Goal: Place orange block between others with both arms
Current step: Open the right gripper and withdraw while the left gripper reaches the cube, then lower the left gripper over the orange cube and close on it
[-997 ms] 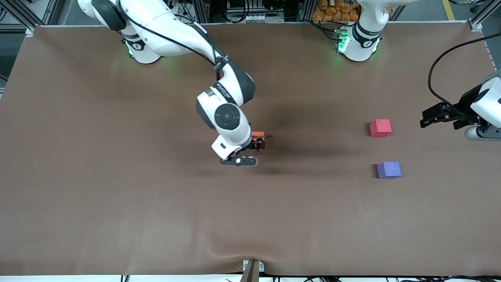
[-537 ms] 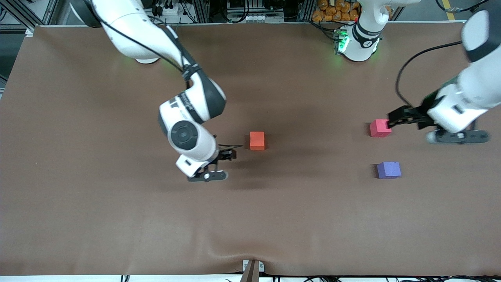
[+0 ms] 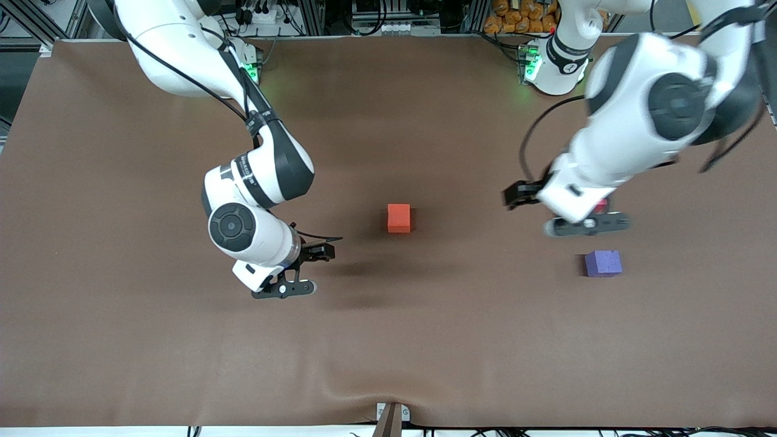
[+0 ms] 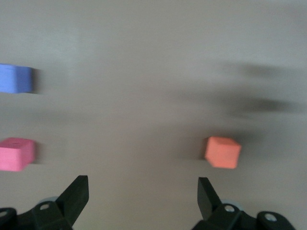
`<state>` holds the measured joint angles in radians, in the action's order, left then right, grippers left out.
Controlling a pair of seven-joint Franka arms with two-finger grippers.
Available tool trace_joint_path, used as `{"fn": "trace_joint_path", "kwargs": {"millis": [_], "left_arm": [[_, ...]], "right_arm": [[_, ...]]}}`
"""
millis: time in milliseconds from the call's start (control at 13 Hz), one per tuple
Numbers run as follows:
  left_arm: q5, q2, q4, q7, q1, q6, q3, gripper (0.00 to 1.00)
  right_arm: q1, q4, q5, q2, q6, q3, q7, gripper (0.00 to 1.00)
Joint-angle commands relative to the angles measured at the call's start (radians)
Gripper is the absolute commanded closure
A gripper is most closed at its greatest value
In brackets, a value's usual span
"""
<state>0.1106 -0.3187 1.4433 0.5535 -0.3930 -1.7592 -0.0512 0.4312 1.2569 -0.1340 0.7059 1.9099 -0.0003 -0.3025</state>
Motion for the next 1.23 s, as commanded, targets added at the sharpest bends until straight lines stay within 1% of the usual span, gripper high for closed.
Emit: {"fn": "trace_joint_path", "kwargs": {"millis": [0,307,460,613,843,1150], "left_arm": [[0.007,-0.091,-0.067,0.106,-0.064,-0.057,0.010,0.00],[0.008,-0.181,-0.069,0.186,-0.139,-0.178,0.010,0.00],[0.006,-0.213,-0.067,0.218,-0.162,-0.215,0.011,0.00],[0.003,-0.227,-0.067,0.250,-0.188,-0.240,0.013,0.00],[0.001,-0.235,-0.067,0.255,-0.190,-0.249,0.013,0.00],[0.001,-0.261,-0.066,0.256,-0.210,-0.289,0.013,0.00]], "right_arm": [[-0.012,0.027,-0.010,-0.029,-0.006,0.011,0.017,0.00],[-0.023,0.027,-0.009,-0.029,-0.006,0.010,0.017,0.00],[-0.040,0.026,-0.009,-0.029,-0.005,0.010,0.040,0.00],[-0.054,0.026,-0.009,-0.029,-0.003,0.010,0.071,0.00],[-0.084,0.026,-0.007,-0.029,0.000,0.010,0.094,0.00],[-0.155,0.026,-0.012,-0.026,0.009,0.011,0.213,0.00]]}}
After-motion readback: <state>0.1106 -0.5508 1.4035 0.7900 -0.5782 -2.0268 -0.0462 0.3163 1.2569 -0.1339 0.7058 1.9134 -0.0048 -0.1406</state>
